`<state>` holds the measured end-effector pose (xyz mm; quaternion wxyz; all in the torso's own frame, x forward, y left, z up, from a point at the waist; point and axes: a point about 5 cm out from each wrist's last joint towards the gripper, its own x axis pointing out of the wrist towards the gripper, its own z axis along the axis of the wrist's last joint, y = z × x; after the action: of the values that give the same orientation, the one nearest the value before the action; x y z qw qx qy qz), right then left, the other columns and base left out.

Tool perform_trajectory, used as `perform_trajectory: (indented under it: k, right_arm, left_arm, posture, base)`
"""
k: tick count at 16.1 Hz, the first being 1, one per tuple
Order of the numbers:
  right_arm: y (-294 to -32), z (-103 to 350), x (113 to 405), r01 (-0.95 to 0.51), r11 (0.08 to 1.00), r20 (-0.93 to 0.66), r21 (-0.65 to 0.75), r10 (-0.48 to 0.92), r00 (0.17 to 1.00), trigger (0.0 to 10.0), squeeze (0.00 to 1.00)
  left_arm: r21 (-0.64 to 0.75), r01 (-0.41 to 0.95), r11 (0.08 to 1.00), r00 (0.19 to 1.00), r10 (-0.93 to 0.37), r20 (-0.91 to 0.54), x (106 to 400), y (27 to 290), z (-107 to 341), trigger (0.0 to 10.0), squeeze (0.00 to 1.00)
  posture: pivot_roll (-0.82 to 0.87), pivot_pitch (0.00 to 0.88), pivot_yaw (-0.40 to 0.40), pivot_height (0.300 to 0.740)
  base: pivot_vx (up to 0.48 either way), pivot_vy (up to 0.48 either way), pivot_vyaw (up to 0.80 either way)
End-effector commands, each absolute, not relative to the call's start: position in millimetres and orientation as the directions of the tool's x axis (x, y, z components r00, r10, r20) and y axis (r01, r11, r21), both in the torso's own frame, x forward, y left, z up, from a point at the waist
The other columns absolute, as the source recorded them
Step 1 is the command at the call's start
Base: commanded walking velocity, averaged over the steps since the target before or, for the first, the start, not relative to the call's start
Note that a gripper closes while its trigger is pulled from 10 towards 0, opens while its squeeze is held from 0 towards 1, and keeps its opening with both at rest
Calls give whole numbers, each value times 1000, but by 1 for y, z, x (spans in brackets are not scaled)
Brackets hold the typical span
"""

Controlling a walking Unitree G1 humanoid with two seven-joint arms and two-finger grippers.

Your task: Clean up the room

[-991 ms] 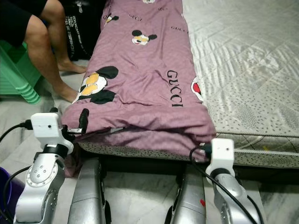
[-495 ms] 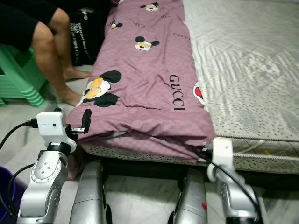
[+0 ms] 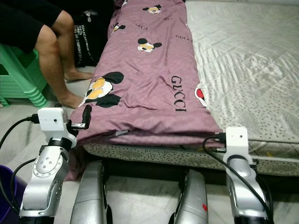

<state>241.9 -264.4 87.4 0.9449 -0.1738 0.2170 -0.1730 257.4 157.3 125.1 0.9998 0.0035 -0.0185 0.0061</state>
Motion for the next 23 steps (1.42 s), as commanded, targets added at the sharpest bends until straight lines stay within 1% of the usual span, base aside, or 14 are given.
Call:
perform_trajectory:
  k: [1, 4, 7, 10, 11, 13, 15, 16, 18, 19, 20, 21, 22, 23]
  right_arm:
    - [-273, 104, 246, 304, 829, -255, -469, -457, 852, 10000, 1000]
    - [-289, 121, 254, 370, 755, -204, -541, -545, 813, 10000, 1000]
    - [-288, 134, 258, 355, 751, -161, -557, -517, 841, 10000, 1000]
    - [-278, 95, 212, 237, 847, -339, -477, -426, 839, 10000, 1000]
    - [-261, 73, 173, 140, 888, -428, -438, -342, 837, 10000, 1000]
    - [-255, 57, 138, 69, 897, -491, -437, -302, 817, 10000, 1000]
    - [-256, 59, 126, 14, 877, -476, -480, -274, 836, 10000, 1000]
    - [-257, 63, 128, 19, 867, -452, -498, -278, 848, 10000, 1000]
    - [-260, 105, 179, 110, 840, -208, -531, -256, 944, 10000, 1000]
    - [-248, 141, 219, 153, 858, -44, -490, -200, 979, 10000, 1000]
    - [-233, 163, 245, 152, 892, 47, -426, -146, 988, 10000, 1000]
    - [-214, 180, 266, 108, 928, 116, -357, -70, 991, 10000, 1000]
    - [-181, 188, 286, -33, 966, 134, -257, 70, 989, 10000, 1000]
    - [-166, 187, 293, -102, 973, 117, -209, 128, 985, 10000, 1000]
  left_arm:
    - [16, -16, 1000, 999, 16, 36, 258, 159, 124, 10000, 0]
    - [27, -17, 999, 999, 16, 37, 260, 163, 124, 10000, 0]
    - [38, -28, 999, 999, 27, 29, 261, 167, 122, 10000, 0]
    - [36, -20, 999, 999, 19, 29, 262, 165, 121, 10000, 0]
    - [29, -11, 1000, 1000, 10, 29, 263, 163, 121, 10000, 0]
    - [25, -1, 1000, 1000, 0, 28, 263, 160, 120, 10000, 0]
    - [26, 4, 1000, 1000, -4, 27, 264, 160, 120, 10000, 0]
    - [26, 4, 1000, 1000, -4, 26, 264, 161, 120, 10000, 0]
    - [26, -3, 1000, 999, 2, 38, 266, 162, 122, 10000, 0]
    - [22, -12, 1000, 999, 11, 53, 267, 162, 124, 10000, 0]
    - [16, -12, 1000, 998, 11, 64, 268, 161, 126, 10000, 0]
    - [10, -14, 1000, 997, 14, 76, 269, 160, 128, 10000, 0]
    - [7, -16, 1000, 996, 15, 84, 270, 159, 130, 10000, 0]
    - [6, -16, 1000, 996, 16, 88, 271, 159, 131, 10000, 0]
  posture:
    - [-2, 0, 21, 508]
    - [-4, 0, 24, 508]
    - [-10, 0, 24, 508]
    - [-19, 0, 21, 508]
    - [-26, 0, 22, 508]
    - [-33, 0, 25, 508]
    - [-38, 0, 26, 508]
    - [-40, 0, 26, 508]
    - [-41, 0, 28, 508]
    - [-41, 0, 28, 508]
    - [-34, 0, 30, 508]
    - [-27, 0, 30, 508]
    - [-16, 0, 27, 508]
    - [-9, 0, 23, 508]
  base:
    - [0, 0, 0]
    - [0, 0, 0]
    - [0, 0, 0]
    - [0, 0, 0]
    - [0, 0, 0]
    - [0, 0, 0]
    - [0, 0, 0]
    - [0, 0, 0]
    - [0, 0, 0]
    - [0, 0, 0]
    - [0, 0, 0]
    - [0, 0, 0]
    - [0, 0, 0]
    - [0, 0, 0]
